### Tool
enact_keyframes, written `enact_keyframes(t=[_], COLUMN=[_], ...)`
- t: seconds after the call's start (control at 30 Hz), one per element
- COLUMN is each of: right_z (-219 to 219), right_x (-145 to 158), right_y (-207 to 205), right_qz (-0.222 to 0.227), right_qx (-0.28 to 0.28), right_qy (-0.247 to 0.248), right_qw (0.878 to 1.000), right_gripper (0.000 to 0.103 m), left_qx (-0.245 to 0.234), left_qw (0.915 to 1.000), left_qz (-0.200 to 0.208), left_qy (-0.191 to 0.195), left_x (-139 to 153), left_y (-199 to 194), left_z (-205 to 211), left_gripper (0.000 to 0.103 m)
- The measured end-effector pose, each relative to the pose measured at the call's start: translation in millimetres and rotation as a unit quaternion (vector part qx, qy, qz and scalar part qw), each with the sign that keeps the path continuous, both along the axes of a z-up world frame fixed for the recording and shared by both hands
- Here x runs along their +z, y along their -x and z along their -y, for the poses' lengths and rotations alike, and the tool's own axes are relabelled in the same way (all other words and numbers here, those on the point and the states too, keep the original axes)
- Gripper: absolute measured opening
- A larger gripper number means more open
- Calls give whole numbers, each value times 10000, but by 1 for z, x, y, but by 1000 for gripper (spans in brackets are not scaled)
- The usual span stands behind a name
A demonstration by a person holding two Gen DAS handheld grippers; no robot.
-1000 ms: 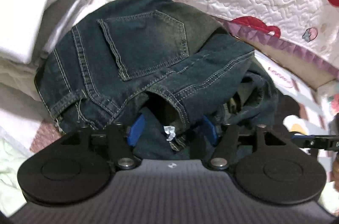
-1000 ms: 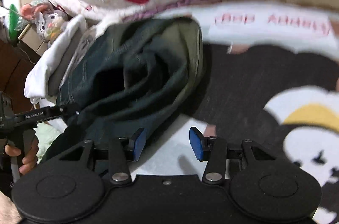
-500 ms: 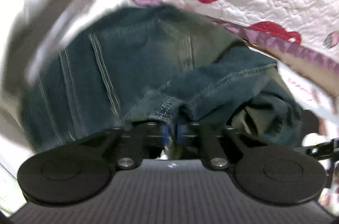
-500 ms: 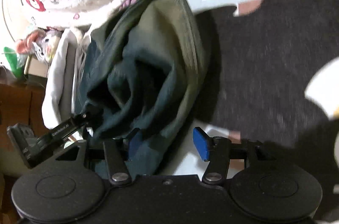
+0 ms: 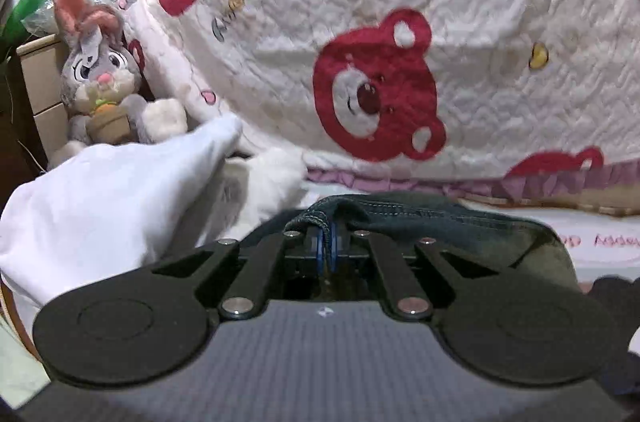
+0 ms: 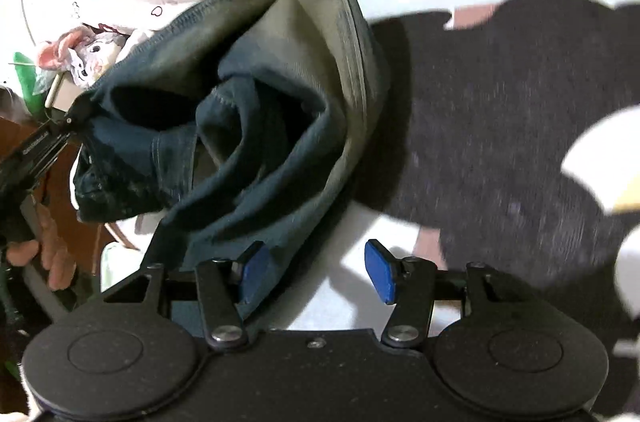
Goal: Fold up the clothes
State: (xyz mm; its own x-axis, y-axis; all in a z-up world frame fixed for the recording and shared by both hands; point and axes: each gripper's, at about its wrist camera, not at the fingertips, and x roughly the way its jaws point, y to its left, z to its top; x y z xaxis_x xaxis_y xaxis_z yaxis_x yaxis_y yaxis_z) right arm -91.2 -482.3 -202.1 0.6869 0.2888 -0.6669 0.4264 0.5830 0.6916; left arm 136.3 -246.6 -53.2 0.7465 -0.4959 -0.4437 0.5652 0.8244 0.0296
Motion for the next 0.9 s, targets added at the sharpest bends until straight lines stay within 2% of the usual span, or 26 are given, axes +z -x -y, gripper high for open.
enact_keyframes(t=[0.1,0.17,0.3,0.4,0.5,0.6,0.67,0.73,0.77,0.8,0.83,0.87,0.9], right_z=[-5,-6,-4,1,8,6,0,-6,-9,-12,-15,-18,-21], right_x=[6,10,9,11,11,11,18,26,29,33,37,40,44], right_y=[1,0,-4,4,1,-11,-14,-17,-18,-20,-21,-23,-24], right_qz=[14,49,197,673,718,446,365,283,241,200,158,117,75], right_qx=[92,102,7,-829,-1230,-1039,-926,-811,-752,-694,-635,-576,-516], right_qy=[189,302,223,-202,-582,-221,217,656,875,1093,1311,1528,1744], right_qw=[9998,9995,9996,9941,9881,9933,9948,9941,9930,9914,9892,9865,9833], right_gripper=[60,60,60,60,64,66,67,77,78,77,59,36,31], left_qx=[162,206,215,255,227,208,218,237,246,256,287,326,366], left_qw=[9993,9988,9982,9978,9976,9992,9992,9991,9989,9988,9986,9983,9979], left_qz=[-85,-121,-197,-254,-264,7,-80,-194,-251,-308,-368,-431,-493], left_qy=[323,416,516,562,597,348,321,307,300,293,263,224,185], left_x=[9,10,3,2,4,1,-3,-8,-10,-12,-14,-18,-21], left_y=[-6,-10,-14,-13,-9,-4,-8,-12,-15,-17,-19,-21,-24], left_z=[-20,-29,-39,-41,-38,-32,-33,-35,-36,-37,-37,-37,-37], left_gripper=[3,3,3,3,3,3,3,3,3,4,4,4,3])
